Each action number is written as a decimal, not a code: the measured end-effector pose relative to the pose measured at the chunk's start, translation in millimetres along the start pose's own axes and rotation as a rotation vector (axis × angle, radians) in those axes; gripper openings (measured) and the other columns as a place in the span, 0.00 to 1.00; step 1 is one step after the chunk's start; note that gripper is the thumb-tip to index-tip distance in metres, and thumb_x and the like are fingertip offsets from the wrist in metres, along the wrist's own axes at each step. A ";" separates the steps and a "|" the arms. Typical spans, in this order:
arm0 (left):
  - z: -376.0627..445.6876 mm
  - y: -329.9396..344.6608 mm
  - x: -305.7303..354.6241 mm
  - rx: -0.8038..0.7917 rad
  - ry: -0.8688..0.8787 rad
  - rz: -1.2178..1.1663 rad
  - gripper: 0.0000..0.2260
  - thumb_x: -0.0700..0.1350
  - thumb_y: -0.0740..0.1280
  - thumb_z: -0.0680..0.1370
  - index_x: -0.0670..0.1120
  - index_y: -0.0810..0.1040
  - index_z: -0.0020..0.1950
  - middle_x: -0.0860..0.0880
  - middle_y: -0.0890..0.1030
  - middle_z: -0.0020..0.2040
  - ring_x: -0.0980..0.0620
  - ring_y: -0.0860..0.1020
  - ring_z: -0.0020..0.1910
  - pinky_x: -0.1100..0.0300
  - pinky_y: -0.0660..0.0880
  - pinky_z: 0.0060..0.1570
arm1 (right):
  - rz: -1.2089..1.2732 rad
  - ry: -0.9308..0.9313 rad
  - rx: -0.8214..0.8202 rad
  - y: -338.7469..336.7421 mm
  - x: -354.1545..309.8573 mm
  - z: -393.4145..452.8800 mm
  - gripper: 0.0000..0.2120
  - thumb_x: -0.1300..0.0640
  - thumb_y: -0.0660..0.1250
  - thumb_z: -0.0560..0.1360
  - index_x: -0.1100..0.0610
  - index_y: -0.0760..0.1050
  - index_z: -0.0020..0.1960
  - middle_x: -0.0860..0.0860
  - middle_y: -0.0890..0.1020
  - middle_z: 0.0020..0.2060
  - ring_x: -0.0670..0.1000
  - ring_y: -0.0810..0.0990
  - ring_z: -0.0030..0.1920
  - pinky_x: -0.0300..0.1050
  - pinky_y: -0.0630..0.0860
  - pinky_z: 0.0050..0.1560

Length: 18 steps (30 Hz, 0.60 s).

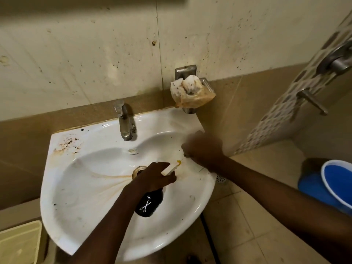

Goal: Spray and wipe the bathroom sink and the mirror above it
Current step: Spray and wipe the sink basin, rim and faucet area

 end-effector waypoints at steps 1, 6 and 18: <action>0.1 -1.2 -2.4 0.018 0.003 0.028 0.10 0.53 0.67 0.75 0.46 0.78 0.45 0.51 0.80 0.39 0.54 0.76 0.38 0.59 0.72 0.41 | -0.016 -0.034 0.026 1.0 -1.9 8.2 0.02 0.55 0.68 0.69 0.52 0.78 0.42 0.53 0.78 0.40 0.57 0.76 0.40 0.48 0.70 0.37; -1.3 1.4 -13.2 0.057 -0.026 -0.007 0.08 0.49 0.68 0.71 0.45 0.77 0.38 0.48 0.80 0.33 0.52 0.78 0.34 0.52 0.76 0.41 | -0.080 -0.175 -0.002 5.6 -14.7 33.5 0.06 0.53 0.65 0.74 0.53 0.75 0.50 0.54 0.77 0.48 0.58 0.75 0.44 0.51 0.73 0.38; -12.3 19.5 19.8 -0.153 -0.069 -0.053 0.12 0.52 0.70 0.71 0.44 0.80 0.44 0.48 0.86 0.42 0.51 0.84 0.45 0.56 0.77 0.51 | 0.082 0.116 -0.009 -12.2 13.5 9.6 0.10 0.51 0.58 0.69 0.51 0.77 0.38 0.52 0.77 0.36 0.57 0.76 0.38 0.47 0.69 0.35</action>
Point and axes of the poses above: each hand's wrist, its own z-axis towards the middle knuckle, its own y-axis out of the palm, x = y × z, the point moved 9 cm from there along z, towards the middle knuckle
